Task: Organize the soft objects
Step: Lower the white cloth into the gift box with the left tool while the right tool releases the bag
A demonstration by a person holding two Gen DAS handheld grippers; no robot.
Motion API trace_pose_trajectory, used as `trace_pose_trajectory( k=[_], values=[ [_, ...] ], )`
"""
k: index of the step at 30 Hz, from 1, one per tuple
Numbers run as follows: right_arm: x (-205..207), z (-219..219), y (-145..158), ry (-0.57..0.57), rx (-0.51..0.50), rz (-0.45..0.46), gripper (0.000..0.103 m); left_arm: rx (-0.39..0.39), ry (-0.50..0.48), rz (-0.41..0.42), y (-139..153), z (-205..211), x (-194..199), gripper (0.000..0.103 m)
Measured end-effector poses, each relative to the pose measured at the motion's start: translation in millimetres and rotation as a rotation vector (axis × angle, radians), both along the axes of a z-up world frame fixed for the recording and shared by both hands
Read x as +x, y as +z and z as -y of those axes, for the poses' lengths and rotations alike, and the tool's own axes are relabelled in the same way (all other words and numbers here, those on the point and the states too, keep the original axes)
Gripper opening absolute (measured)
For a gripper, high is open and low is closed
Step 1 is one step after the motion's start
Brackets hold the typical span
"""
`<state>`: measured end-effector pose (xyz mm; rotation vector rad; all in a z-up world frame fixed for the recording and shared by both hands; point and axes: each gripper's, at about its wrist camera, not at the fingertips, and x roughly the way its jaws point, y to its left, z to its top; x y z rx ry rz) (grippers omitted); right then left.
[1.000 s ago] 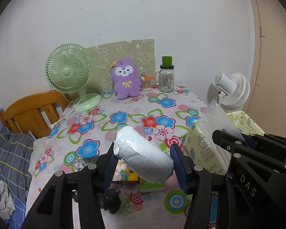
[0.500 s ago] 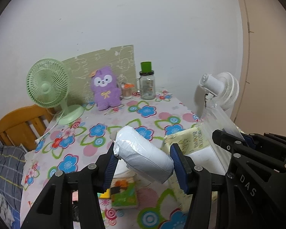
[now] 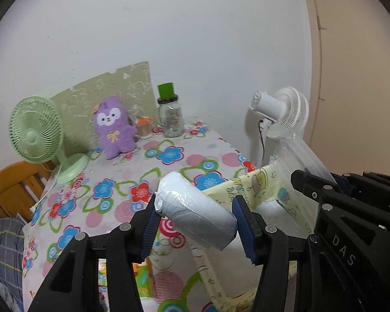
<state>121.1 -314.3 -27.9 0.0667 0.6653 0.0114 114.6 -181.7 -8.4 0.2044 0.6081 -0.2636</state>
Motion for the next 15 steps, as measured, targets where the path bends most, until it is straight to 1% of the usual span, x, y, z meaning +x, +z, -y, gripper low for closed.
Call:
trace_pose_trajectory(
  k=[5, 10, 12, 14, 15],
  values=[
    [3.8, 10.4, -6.7, -0.008, -0.019, -0.01, 0.013, 0.026, -0.034, -0.024, -14.2, 16.3, 7.3, 0.057],
    [15.0, 17.3, -20.5, 0.003, 0.0, -0.023, 0.013, 0.048, -0.051, -0.059, -27.8, 28.9, 16.1, 0.06],
    [20.5, 16.1, -28.7, 0.014, 0.004, -0.04, 0.013, 0.065, -0.052, -0.071, -34.3, 32.7, 20.8, 0.067],
    [24.5, 13.6, -34.3, 0.02, -0.007, -0.053, 0.015, 0.075, -0.042, -0.083, -39.6, 35.3, 24.2, 0.077],
    [25.7, 12.9, -37.2, 0.022, -0.014, -0.059, 0.016, 0.078, -0.04, -0.089, -41.9, 36.0, 25.6, 0.08]
  ],
)
